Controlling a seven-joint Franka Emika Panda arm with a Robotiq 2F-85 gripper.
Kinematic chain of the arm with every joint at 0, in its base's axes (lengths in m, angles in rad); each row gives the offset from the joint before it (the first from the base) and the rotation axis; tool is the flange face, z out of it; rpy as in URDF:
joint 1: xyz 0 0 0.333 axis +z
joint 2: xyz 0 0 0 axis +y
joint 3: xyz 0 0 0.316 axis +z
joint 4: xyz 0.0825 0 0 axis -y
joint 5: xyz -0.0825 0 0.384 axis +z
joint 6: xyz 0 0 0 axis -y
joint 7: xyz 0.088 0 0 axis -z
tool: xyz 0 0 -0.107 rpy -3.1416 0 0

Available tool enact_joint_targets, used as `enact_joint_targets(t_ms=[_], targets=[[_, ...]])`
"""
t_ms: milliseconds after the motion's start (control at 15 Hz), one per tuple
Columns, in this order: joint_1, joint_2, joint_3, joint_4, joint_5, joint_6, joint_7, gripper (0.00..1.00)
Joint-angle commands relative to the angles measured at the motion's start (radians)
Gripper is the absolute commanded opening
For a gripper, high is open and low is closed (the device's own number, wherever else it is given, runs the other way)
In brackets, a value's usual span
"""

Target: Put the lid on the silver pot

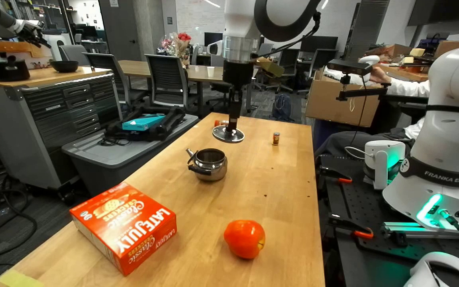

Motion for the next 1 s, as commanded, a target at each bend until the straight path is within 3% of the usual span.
enact_joint_targets(t_ms=[0, 400, 933], targets=[[0.005, 0.089, 0.005, 0.150, -0.006, -0.117, 0.071, 0.07], [0.001, 0.202, -0.001, 0.287, -0.004, -0.156, 0.139, 0.07], [-0.019, 0.288, -0.022, 0.337, -0.005, -0.132, 0.155, 0.07]])
